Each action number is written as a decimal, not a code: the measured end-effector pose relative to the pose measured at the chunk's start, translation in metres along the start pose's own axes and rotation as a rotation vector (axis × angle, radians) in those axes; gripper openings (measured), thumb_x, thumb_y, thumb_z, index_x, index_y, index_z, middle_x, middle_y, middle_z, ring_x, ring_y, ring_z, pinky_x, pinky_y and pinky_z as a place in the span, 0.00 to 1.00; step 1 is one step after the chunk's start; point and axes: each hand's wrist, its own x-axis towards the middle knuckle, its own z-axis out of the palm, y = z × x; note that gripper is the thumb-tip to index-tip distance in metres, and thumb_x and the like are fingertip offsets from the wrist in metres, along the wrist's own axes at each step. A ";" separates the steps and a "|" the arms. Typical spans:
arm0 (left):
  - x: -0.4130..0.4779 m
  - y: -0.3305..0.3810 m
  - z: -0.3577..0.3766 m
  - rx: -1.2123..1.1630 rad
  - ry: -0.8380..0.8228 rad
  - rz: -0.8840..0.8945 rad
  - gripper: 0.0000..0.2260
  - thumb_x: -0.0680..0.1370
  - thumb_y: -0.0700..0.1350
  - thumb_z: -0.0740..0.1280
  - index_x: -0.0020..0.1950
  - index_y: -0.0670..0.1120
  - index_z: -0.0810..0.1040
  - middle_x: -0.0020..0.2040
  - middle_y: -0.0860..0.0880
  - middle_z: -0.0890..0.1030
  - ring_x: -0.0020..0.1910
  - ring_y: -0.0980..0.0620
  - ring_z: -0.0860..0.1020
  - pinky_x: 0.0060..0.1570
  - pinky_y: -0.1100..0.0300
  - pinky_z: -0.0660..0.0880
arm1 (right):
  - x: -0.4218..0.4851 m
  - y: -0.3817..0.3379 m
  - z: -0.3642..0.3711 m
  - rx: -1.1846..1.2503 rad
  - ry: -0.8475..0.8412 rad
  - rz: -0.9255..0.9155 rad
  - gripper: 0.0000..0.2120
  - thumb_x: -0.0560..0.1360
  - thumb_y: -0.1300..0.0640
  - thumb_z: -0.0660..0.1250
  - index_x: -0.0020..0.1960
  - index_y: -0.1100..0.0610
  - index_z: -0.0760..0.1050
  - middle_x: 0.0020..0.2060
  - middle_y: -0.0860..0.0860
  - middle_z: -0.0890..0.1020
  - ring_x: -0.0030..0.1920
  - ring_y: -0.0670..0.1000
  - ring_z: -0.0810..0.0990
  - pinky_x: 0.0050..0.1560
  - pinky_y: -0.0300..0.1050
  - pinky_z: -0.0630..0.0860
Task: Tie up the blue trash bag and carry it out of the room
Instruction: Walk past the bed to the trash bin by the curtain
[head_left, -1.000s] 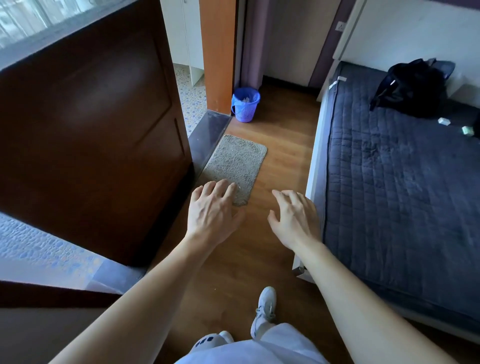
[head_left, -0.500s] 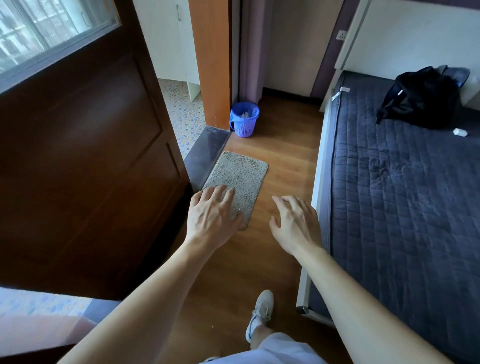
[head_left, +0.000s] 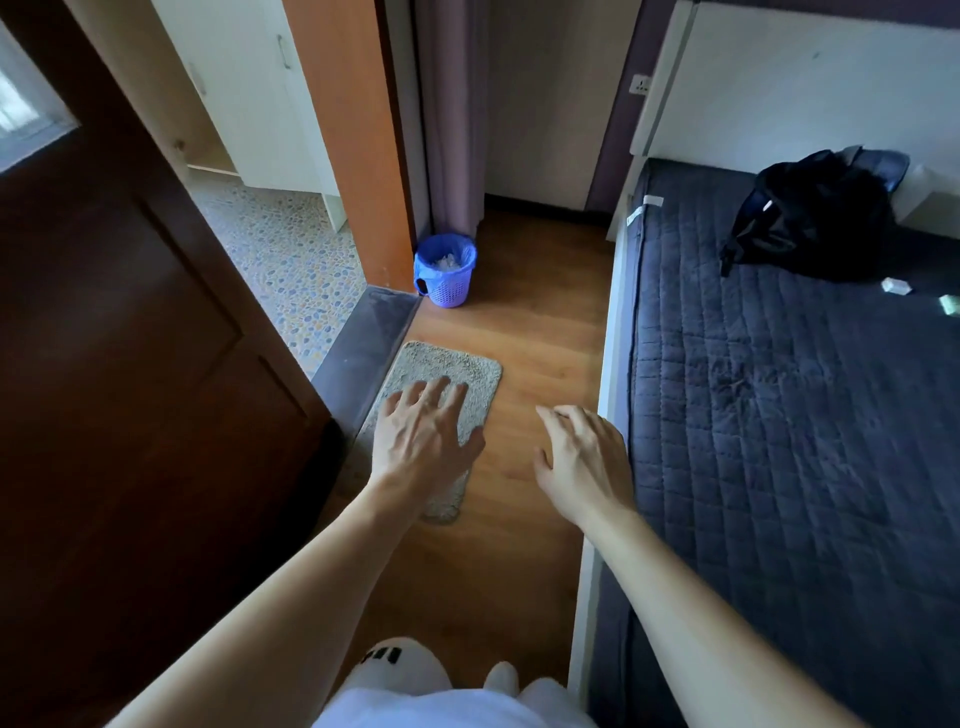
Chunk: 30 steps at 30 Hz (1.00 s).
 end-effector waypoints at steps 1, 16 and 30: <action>0.010 -0.001 0.002 0.003 -0.002 0.002 0.27 0.73 0.62 0.61 0.68 0.51 0.73 0.68 0.48 0.77 0.65 0.44 0.74 0.62 0.45 0.71 | 0.009 0.003 0.002 0.004 0.005 0.001 0.24 0.72 0.54 0.69 0.68 0.55 0.74 0.58 0.53 0.81 0.58 0.57 0.79 0.61 0.57 0.75; 0.191 -0.063 0.024 -0.046 -0.013 0.113 0.26 0.74 0.62 0.60 0.68 0.51 0.73 0.68 0.48 0.77 0.66 0.44 0.74 0.62 0.45 0.71 | 0.186 0.002 0.052 0.064 0.020 0.165 0.24 0.71 0.56 0.70 0.67 0.55 0.73 0.57 0.54 0.79 0.57 0.58 0.77 0.61 0.60 0.73; 0.372 -0.092 0.039 -0.077 -0.027 0.310 0.25 0.73 0.60 0.61 0.67 0.50 0.74 0.66 0.48 0.78 0.62 0.44 0.76 0.58 0.47 0.73 | 0.335 0.021 0.056 0.026 0.108 0.306 0.23 0.72 0.52 0.65 0.66 0.53 0.72 0.55 0.53 0.79 0.56 0.57 0.78 0.61 0.59 0.73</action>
